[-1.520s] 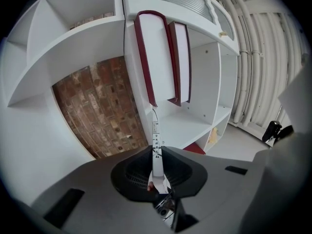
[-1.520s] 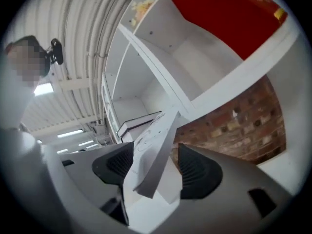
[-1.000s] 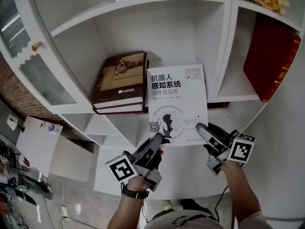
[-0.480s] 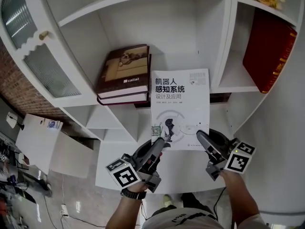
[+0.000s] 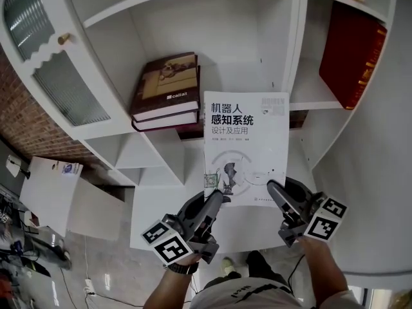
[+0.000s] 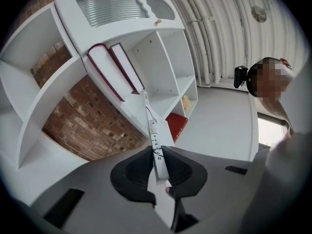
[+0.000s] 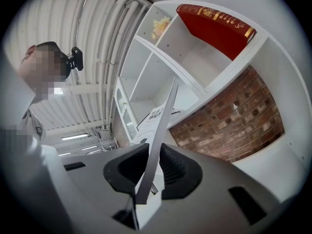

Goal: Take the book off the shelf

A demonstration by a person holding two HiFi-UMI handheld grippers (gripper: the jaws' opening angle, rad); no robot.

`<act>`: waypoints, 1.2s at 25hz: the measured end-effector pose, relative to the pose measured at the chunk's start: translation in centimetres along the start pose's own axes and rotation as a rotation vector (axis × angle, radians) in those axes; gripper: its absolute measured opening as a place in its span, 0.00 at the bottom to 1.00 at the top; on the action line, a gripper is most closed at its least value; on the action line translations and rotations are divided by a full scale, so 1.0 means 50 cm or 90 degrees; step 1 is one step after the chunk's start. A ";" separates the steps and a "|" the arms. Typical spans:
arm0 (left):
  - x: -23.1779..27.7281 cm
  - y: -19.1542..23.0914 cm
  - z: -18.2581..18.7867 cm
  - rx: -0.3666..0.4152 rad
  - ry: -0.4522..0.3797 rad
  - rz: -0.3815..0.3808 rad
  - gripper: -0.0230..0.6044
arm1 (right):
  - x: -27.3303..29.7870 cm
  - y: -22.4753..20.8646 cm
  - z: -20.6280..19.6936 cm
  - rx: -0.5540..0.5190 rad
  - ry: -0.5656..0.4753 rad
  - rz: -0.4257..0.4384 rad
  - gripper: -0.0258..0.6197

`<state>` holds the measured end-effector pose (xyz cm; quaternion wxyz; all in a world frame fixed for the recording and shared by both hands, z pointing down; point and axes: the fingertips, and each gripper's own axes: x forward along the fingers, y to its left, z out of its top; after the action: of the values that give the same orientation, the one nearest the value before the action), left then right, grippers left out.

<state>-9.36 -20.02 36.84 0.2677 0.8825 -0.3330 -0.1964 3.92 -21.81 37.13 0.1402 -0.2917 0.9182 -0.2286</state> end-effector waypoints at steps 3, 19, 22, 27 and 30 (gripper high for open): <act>-0.015 -0.025 0.005 0.021 -0.006 -0.009 0.12 | -0.012 0.026 0.004 -0.018 -0.009 0.004 0.15; -0.080 -0.131 0.052 0.093 -0.046 -0.047 0.13 | -0.042 0.148 0.039 -0.087 -0.044 0.037 0.15; -0.087 -0.142 0.059 0.112 -0.053 -0.047 0.13 | -0.042 0.159 0.045 -0.096 -0.048 0.043 0.15; -0.043 -0.066 0.022 0.130 -0.053 -0.031 0.13 | -0.018 0.069 0.016 -0.092 -0.054 0.057 0.15; -0.034 -0.053 0.015 0.133 -0.056 -0.027 0.13 | -0.014 0.051 0.011 -0.093 -0.056 0.061 0.15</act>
<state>-9.67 -17.42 34.95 0.1549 0.9030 -0.3445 -0.2046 3.48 -19.75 35.47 0.1693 -0.2666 0.9383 -0.1408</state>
